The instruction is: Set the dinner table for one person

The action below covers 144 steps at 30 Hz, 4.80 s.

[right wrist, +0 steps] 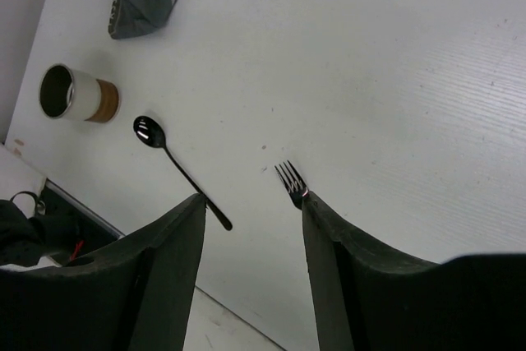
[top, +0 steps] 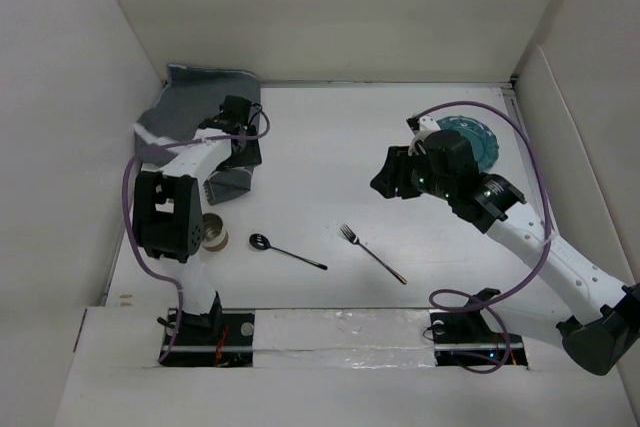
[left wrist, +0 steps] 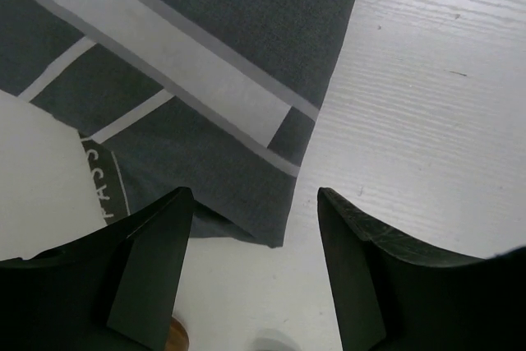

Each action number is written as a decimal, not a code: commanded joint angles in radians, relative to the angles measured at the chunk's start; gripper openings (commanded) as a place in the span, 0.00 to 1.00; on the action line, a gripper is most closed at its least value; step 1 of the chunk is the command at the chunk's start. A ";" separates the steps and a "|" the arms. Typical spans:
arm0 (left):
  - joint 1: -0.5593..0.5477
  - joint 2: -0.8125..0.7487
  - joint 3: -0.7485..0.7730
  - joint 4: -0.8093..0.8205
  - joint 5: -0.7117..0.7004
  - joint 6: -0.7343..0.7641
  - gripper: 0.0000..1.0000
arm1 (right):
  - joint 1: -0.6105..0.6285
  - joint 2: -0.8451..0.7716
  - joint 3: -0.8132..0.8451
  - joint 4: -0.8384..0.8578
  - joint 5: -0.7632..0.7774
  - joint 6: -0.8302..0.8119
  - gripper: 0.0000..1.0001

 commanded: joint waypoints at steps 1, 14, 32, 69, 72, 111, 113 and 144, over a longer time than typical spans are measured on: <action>0.000 0.069 0.028 0.000 0.018 0.004 0.59 | -0.015 -0.009 0.075 0.021 -0.025 -0.033 0.56; -0.146 0.245 0.172 0.032 0.061 -0.038 0.00 | -0.083 -0.029 0.093 -0.033 0.032 -0.096 0.56; -0.343 0.204 0.414 0.090 0.099 -0.175 0.45 | -0.093 -0.042 0.080 -0.047 0.018 -0.020 0.42; 0.208 0.090 -0.058 0.173 0.110 -0.220 0.43 | -0.192 0.833 0.155 0.349 -0.128 0.376 0.53; 0.208 0.144 -0.018 0.173 0.122 -0.211 0.39 | -0.183 0.872 0.175 0.357 -0.139 0.396 0.49; -0.183 -0.280 -0.044 0.187 -0.003 -0.329 0.00 | -0.338 0.547 -0.037 0.272 -0.017 0.266 0.21; -0.192 -0.407 -0.212 0.161 0.004 -0.451 0.00 | -0.338 0.524 -0.057 0.282 -0.056 0.264 0.22; -0.353 -0.445 -0.536 0.046 -0.125 -1.179 0.48 | -0.338 0.373 -0.154 0.265 -0.151 0.197 0.46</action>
